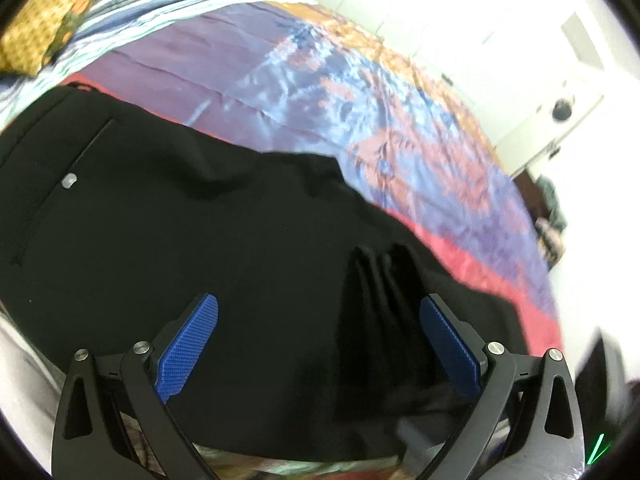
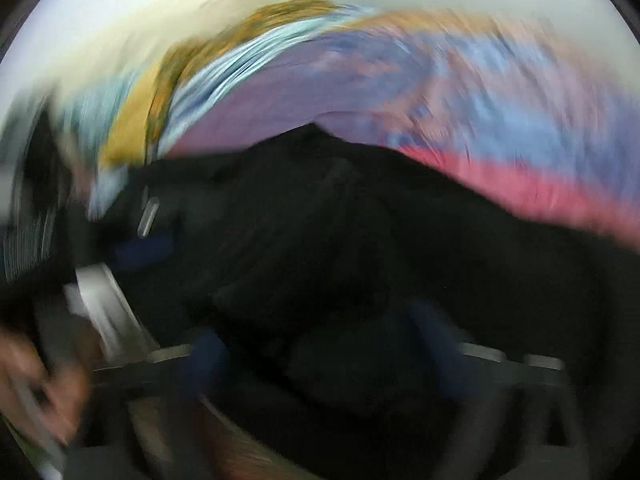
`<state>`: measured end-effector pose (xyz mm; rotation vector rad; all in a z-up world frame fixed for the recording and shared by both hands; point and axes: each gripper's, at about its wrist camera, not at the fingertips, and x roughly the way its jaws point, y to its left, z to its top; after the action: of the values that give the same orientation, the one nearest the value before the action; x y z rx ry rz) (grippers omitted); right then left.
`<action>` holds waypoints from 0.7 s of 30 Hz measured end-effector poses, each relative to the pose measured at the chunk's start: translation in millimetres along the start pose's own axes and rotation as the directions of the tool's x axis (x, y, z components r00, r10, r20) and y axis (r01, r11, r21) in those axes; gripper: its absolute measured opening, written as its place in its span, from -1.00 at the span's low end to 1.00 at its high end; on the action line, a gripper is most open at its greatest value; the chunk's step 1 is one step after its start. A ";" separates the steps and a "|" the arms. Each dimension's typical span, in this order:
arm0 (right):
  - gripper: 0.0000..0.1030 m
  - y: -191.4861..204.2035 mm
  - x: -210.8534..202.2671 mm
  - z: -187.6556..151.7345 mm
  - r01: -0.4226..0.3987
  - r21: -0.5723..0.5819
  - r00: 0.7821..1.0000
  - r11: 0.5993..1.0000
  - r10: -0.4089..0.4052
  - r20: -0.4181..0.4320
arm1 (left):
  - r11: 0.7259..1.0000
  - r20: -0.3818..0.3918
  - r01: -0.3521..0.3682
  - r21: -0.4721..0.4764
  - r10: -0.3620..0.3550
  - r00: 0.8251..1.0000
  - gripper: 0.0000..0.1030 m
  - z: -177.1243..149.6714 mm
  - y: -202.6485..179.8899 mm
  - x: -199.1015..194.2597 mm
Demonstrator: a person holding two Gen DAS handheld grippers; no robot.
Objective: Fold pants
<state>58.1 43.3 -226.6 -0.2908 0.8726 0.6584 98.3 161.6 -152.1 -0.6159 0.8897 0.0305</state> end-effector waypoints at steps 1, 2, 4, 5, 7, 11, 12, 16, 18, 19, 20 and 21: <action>0.99 13.5 -11.2 -8.6 0.047 -0.105 0.999 0.993 -0.044 0.032 | 0.999 0.006 0.019 -0.026 -0.019 1.000 0.97 1.0 2.7 -0.7; 0.99 20.7 -20.4 -16.7 0.098 -0.172 0.994 0.980 -0.089 0.063 | 0.997 0.012 0.043 -0.057 -0.042 0.999 0.96 1.6 6.2 -2.3; 0.99 24.9 -46.5 -34.4 0.181 -0.240 0.979 0.954 -0.151 0.139 | 0.995 0.015 0.075 -0.071 -0.074 0.997 0.92 1.3 6.7 -4.6; 0.99 25.6 -53.9 -42.2 0.198 -0.261 0.973 0.945 -0.158 0.166 | 0.995 0.015 0.084 -0.058 -0.084 0.996 0.90 0.2 3.4 -6.2; 0.99 22.1 -74.1 -54.0 0.225 -0.277 0.965 0.934 -0.173 0.199 | 0.994 -0.001 0.103 0.032 -0.103 0.995 0.54 -5.7 -15.9 -9.0; 0.99 -7.5 -107.7 -75.6 0.255 -0.183 0.958 0.950 -0.223 0.178 | 0.965 -0.072 0.050 0.258 -0.033 0.997 0.16 -22.7 -65.8 6.8; 0.99 -14.8 -112.9 -79.0 0.254 -0.139 0.958 0.957 -0.229 0.172 | 0.954 -0.086 0.012 0.300 0.015 0.996 -0.08 -27.2 -74.6 15.5; 0.99 -40.0 -124.9 -77.8 0.242 0.009 0.956 0.970 -0.240 0.169 | 0.944 -0.145 -0.101 0.313 0.152 0.978 -0.91 -36.9 -76.4 42.4; 0.99 -45.5 -132.5 -82.2 0.242 0.043 0.952 0.969 -0.246 0.182 | 0.961 -0.135 -0.096 0.261 0.135 0.982 -0.94 -34.4 -70.1 31.6; 0.99 -46.6 -139.5 -84.0 0.248 0.057 0.946 0.967 -0.254 0.199 | 0.962 -0.115 -0.105 0.251 0.137 0.984 -0.94 -33.9 -66.7 23.1; 0.99 -47.1 -141.0 -81.0 0.250 0.070 0.941 0.966 -0.260 0.215 | 0.962 -0.100 -0.113 0.248 0.141 0.985 -0.94 -34.6 -63.6 17.7; 0.99 -51.2 -145.4 -81.3 0.250 0.090 0.936 0.964 -0.264 0.231 | 0.961 -0.098 -0.116 0.250 0.144 0.985 -0.94 -35.5 -59.6 16.8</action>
<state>-26.2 -95.9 -164.3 -0.2596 0.6058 0.4119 99.9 90.2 -151.8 -0.3317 1.0277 0.0043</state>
